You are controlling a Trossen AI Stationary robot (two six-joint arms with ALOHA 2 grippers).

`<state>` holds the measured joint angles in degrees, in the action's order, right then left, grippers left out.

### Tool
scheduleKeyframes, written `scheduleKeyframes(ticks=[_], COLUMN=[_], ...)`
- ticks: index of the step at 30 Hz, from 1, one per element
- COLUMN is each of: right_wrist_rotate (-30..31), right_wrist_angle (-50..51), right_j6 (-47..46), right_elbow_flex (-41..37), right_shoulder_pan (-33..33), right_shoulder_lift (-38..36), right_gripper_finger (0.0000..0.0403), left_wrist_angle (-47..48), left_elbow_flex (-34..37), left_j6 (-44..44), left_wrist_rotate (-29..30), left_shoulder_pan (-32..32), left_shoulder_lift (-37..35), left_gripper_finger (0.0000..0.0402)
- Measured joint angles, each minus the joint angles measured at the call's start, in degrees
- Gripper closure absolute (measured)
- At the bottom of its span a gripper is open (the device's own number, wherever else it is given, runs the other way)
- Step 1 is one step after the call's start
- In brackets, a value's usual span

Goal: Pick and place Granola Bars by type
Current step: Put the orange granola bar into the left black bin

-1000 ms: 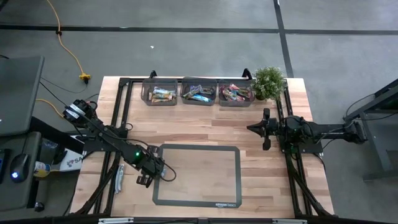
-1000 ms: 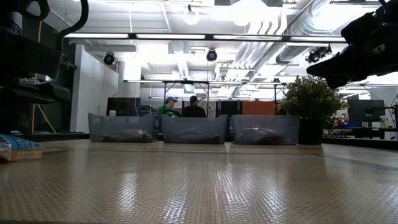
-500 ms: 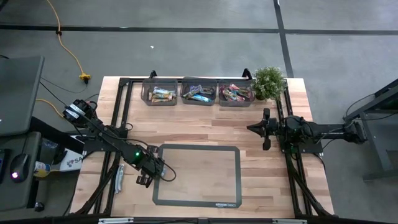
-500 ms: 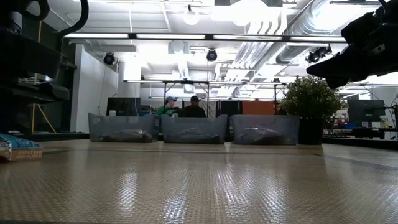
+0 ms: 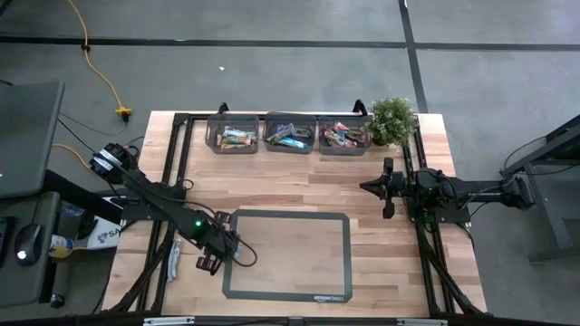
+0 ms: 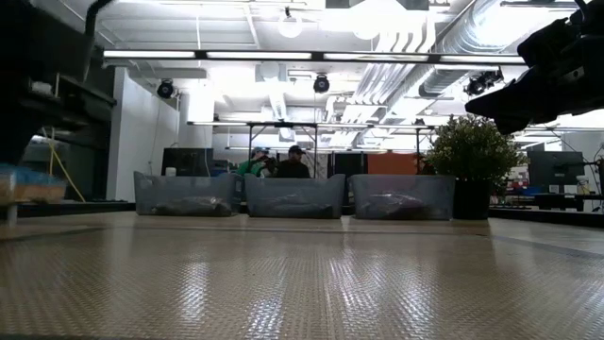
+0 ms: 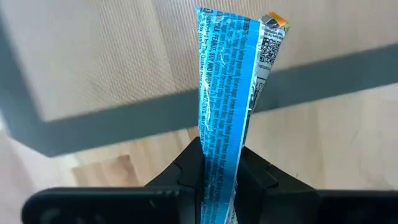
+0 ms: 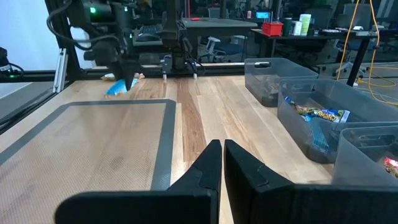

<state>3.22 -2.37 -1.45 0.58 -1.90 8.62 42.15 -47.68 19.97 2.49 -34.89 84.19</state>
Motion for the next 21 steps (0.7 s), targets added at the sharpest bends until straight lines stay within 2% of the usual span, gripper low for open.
scheduleKeyframes(ticks=[7,21], right_wrist_rotate=[0.0,0.0], right_wrist_angle=[0.0,0.0], right_j6=[0.0,0.0], right_elbow_flex=[0.0,0.0], right_shoulder_pan=[0.0,0.0], right_shoulder_lift=[0.0,0.0], right_gripper_finger=[0.04,0.04], left_wrist_angle=[-2.0,-19.9], left_elbow_flex=[-0.1,-0.1], left_j6=[-0.2,2.5], left_wrist_rotate=[4.6,13.0], left_shoulder_pan=[0.0,0.0], left_shoulder_lift=[-8.2,-24.7], left_gripper_finger=[0.035,0.035])
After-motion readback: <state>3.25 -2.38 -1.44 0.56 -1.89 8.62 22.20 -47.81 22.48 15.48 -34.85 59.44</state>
